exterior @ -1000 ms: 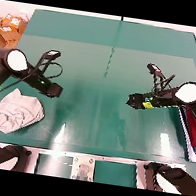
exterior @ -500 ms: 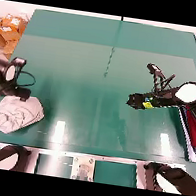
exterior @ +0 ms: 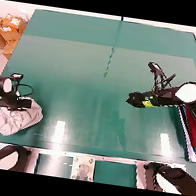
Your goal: Fold the shirts.
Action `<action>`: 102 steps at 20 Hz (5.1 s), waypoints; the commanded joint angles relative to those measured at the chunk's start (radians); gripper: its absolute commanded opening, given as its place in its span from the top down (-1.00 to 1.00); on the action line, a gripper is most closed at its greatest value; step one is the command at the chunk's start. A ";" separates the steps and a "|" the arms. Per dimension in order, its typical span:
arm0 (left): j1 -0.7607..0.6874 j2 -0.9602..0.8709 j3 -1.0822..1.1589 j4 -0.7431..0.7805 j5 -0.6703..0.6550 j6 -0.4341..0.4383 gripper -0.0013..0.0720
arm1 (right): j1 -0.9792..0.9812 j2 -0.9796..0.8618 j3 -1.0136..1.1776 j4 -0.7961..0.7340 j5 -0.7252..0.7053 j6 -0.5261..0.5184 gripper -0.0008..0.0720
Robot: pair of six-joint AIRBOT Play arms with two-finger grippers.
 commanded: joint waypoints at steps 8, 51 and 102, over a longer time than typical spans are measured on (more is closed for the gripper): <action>-0.380 0.005 0.833 -0.355 -0.045 0.157 0.91 | 0.000 -0.004 0.000 0.039 -0.044 0.001 0.94; -0.230 -0.457 0.556 -0.718 -0.146 0.271 0.91 | -0.246 -0.743 0.422 0.363 -0.110 -0.246 0.95; -0.230 -0.341 1.326 -0.459 0.036 0.467 0.91 | -0.369 -0.095 0.747 0.068 0.022 -0.129 0.95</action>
